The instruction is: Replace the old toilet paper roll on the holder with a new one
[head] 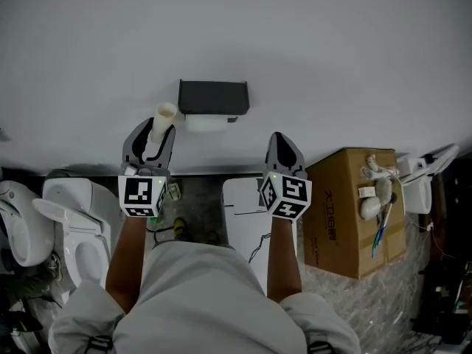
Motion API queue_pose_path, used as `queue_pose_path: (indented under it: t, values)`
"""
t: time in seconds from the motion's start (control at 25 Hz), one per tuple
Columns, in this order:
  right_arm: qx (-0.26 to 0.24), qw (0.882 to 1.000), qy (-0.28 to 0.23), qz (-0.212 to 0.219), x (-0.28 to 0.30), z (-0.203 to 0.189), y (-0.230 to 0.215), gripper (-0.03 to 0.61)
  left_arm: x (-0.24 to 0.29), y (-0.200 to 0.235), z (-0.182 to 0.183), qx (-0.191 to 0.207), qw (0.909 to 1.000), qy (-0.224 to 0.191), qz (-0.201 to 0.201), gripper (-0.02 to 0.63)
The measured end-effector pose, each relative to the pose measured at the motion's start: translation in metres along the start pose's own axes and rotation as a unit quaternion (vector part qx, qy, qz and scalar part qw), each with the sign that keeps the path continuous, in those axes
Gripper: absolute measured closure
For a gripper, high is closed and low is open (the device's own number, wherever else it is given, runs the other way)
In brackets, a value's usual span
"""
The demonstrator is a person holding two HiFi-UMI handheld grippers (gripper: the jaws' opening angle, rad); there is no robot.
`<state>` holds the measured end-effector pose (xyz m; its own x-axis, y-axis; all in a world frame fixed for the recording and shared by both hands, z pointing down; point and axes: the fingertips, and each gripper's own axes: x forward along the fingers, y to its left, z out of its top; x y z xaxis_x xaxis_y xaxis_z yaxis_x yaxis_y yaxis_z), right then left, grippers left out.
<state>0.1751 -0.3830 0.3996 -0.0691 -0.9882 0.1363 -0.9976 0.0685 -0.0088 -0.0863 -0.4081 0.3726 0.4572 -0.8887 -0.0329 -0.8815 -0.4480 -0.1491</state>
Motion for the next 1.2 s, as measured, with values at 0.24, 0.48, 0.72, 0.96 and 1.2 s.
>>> queue_pose_path:
  t: [0.24, 0.48, 0.72, 0.96, 1.2]
  values:
    - [0.011, 1.0, -0.004, 0.002, 0.001, 0.003, 0.003, 0.572, -0.003, 0.012, -0.001, -0.023, 0.9996, -0.003, 0.014, 0.407]
    - [0.008, 1.0, -0.001, 0.002, 0.004, 0.001, 0.005, 0.572, -0.004, 0.022, -0.005, -0.038, 0.9989, -0.001, 0.026, 0.407]
    - [0.002, 1.0, -0.001, 0.006, 0.008, 0.003, 0.009, 0.572, -0.003, 0.029, -0.007, -0.039, 0.9987, 0.0, 0.032, 0.407]
    - [-0.001, 1.0, 0.0, 0.006, 0.012, 0.002, 0.01, 0.572, -0.003, 0.035, -0.01, -0.046, 0.9982, 0.006, 0.037, 0.407]
    - [0.002, 1.0, 0.002, 0.008, 0.016, 0.001, 0.009, 0.572, 0.0, 0.037, -0.012, -0.041, 0.9985, 0.008, 0.036, 0.407]
